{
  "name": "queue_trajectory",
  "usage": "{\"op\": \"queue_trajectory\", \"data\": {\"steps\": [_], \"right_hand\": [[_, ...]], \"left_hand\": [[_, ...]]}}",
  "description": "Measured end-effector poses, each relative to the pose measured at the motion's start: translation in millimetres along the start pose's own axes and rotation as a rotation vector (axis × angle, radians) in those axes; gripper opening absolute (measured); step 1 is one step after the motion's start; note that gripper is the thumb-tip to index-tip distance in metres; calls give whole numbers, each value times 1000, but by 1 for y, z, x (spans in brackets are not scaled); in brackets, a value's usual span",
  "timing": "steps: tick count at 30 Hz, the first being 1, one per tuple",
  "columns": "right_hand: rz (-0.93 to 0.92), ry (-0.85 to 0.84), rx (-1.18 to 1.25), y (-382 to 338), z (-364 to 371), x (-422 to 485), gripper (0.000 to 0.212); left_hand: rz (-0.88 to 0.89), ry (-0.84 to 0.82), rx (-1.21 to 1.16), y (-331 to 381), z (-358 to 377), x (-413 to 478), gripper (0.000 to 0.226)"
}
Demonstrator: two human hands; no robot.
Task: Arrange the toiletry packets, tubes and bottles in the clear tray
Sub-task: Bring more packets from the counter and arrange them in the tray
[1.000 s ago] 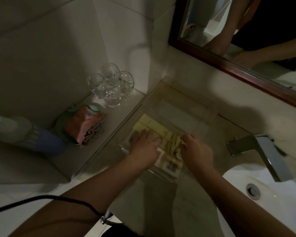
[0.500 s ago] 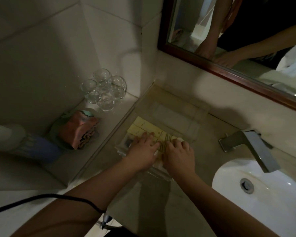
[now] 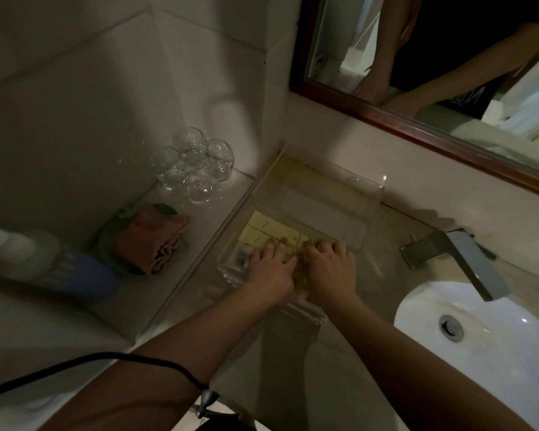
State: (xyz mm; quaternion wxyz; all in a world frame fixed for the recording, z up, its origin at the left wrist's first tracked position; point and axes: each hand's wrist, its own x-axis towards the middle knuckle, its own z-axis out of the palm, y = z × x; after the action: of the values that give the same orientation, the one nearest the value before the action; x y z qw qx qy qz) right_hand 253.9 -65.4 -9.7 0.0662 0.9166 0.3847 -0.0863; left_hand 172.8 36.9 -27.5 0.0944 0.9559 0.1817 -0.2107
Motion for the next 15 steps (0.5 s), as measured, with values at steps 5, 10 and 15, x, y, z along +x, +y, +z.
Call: {"op": "queue_trajectory", "data": {"steps": [5,10,15], "right_hand": [[28,16,7,-3,1,-3,68],[74,92,102,-1,1,-10,53],[164,213,231,20,-2,-42,47]], "left_hand": [[-33,-11,-4,3,1,0,59],[-42,30,-120,4,-11,-5,55],[20,102,-121,7,-24,-25,63]]}}
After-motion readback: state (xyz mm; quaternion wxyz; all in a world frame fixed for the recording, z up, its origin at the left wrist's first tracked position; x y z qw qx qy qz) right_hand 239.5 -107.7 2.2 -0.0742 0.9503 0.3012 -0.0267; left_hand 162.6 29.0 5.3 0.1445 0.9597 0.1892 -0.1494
